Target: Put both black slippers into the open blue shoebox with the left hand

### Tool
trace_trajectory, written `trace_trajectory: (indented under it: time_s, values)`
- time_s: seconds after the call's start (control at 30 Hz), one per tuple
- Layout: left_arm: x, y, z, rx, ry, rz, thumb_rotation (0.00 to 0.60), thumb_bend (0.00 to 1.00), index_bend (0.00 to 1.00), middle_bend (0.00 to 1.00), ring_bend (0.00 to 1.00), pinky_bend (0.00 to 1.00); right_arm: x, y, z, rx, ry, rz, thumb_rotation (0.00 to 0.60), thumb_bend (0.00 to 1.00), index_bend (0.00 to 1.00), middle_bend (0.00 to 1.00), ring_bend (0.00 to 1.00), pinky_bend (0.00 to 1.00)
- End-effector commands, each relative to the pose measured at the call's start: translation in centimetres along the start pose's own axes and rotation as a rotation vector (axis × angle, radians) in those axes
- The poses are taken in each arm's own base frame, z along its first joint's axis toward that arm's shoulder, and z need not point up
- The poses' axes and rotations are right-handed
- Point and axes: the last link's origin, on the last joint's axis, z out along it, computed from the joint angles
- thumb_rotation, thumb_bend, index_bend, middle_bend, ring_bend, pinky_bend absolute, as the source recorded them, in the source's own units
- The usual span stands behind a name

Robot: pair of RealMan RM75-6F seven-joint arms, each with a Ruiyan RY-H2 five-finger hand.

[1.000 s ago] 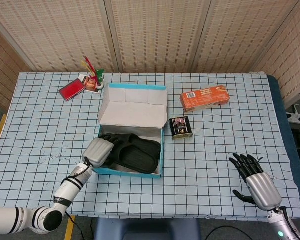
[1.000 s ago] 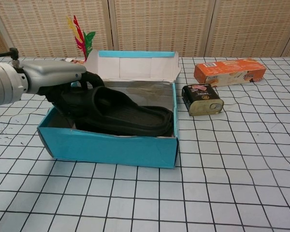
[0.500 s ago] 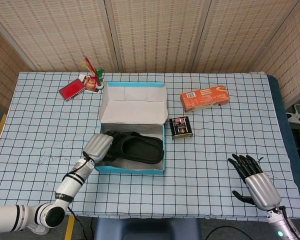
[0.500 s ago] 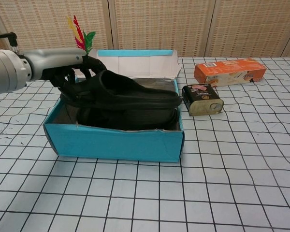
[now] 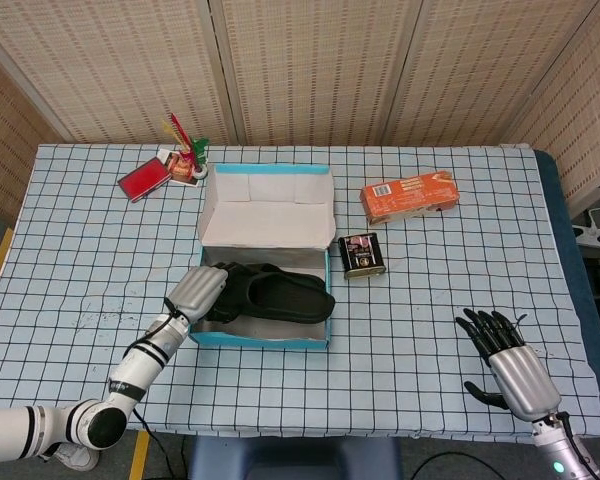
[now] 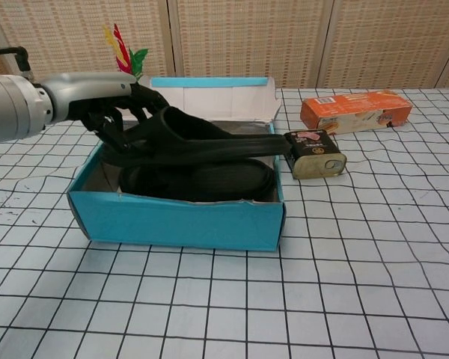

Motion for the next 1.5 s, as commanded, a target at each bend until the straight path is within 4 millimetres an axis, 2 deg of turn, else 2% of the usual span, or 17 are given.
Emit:
trace_trajectory:
  time_s: [0.03,0.3,0.63,0.87,1.0,1.5]
  values:
    - [-0.7,-0.1,0.4,0.000,-0.022,-0.004,0.600,0.46,0.53,0.68,0.71,0.66,0.0,-0.1,0.0,0.001,-0.002,-0.001,0.600,0.11,0.00,0.00,0.00,0.00]
    - [-2.0,-0.3,1.3,0.011,-0.003,0.048,0.600,0.46,0.54,0.69,0.72,0.67,-0.1,0.0,0.1,0.001,-0.003,-0.001,0.600,0.11,0.00,0.00,0.00,0.00]
    - [-5.1,-1.3,2.1,0.062,0.057,0.140,0.600,0.45,0.59,0.75,0.78,0.73,0.0,0.0,0.0,0.006,-0.003,-0.001,0.600,0.11,0.00,0.00,0.00,0.00]
    - [-6.4,-1.7,2.2,0.070,0.080,0.216,0.600,0.45,0.59,0.75,0.78,0.73,0.0,0.0,0.0,0.007,-0.005,-0.001,0.600,0.11,0.00,0.00,0.00,0.00]
    - [-6.6,-1.9,2.3,0.072,0.107,0.292,0.600,0.44,0.59,0.75,0.78,0.74,-0.1,-0.1,0.0,0.008,-0.008,0.000,0.600,0.11,0.00,0.00,0.00,0.00]
    - [-9.9,-3.4,2.2,0.075,0.063,0.557,0.600,0.45,0.60,0.76,0.79,0.74,-0.2,-0.2,-0.1,0.006,-0.019,-0.001,0.600,0.11,0.00,0.00,0.00,0.00]
